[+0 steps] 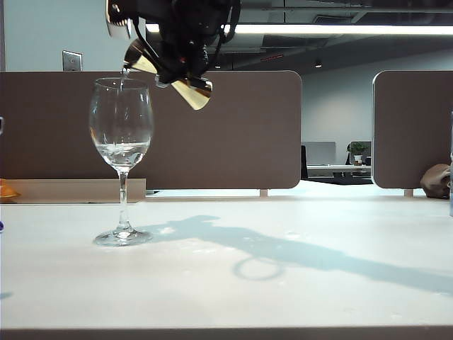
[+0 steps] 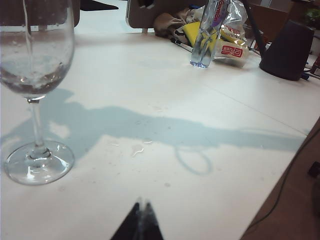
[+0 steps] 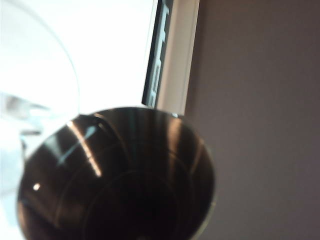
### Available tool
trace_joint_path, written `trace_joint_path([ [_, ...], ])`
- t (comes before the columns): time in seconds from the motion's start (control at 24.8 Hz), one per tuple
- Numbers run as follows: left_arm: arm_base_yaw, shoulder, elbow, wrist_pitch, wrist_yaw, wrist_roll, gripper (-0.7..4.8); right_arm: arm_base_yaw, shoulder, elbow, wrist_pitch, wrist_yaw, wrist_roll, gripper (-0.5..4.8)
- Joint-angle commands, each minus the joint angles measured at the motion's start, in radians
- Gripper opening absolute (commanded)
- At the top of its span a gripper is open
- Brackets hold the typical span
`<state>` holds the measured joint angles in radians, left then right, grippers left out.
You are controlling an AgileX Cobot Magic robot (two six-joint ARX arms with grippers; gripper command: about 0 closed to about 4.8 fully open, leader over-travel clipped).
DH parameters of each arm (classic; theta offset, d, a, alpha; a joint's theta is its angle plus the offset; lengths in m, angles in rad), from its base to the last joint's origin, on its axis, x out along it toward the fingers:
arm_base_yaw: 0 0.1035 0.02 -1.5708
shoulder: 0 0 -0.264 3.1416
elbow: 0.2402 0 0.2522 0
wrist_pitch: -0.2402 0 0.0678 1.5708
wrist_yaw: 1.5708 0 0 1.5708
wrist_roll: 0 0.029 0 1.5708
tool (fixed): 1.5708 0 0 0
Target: Pick up the jigger and pour the water inside into the glass.
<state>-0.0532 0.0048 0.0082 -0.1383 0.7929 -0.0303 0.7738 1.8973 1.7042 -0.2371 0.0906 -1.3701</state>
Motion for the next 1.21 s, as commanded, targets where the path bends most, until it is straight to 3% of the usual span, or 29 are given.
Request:
trace_joint_path([
  [0.04, 0.002, 0.001, 0.0, -0.003, 0.005, 0.005, -0.05, -0.001, -0.005, 0.008, 0.032, 0.024, -0.103, -0.01],
  [0.36, 0.002, 0.001, 0.0, -0.003, 0.005, 0.005, -0.05, -0.012, -0.005, 0.008, 0.151, 0.023, -0.246, -0.01],
  [0.72, 0.002, 0.001, 0.0, -0.003, 0.005, 0.005, -0.05, -0.012, -0.005, 0.008, 0.179, 0.018, -0.369, -0.01],
  [1.01, 0.002, 0.001, 0.0, -0.003, 0.005, 0.005, -0.05, -0.01, -0.005, 0.008, 0.247, -0.007, -0.368, -0.01],
  [1.09, 0.002, 0.001, 0.0, -0.003, 0.005, 0.005, -0.05, -0.006, -0.005, 0.008, 0.248, -0.006, -0.24, -0.02],
  [1.13, 0.002, 0.001, 0.0, -0.003, 0.005, 0.005, -0.05, -0.006, -0.006, 0.008, 0.248, 0.006, -0.093, -0.01],
  [1.21, 0.002, 0.001, 0.0, -0.003, 0.005, 0.005, -0.05, -0.006, -0.008, 0.008, 0.251, 0.052, 0.047, -0.01],
])
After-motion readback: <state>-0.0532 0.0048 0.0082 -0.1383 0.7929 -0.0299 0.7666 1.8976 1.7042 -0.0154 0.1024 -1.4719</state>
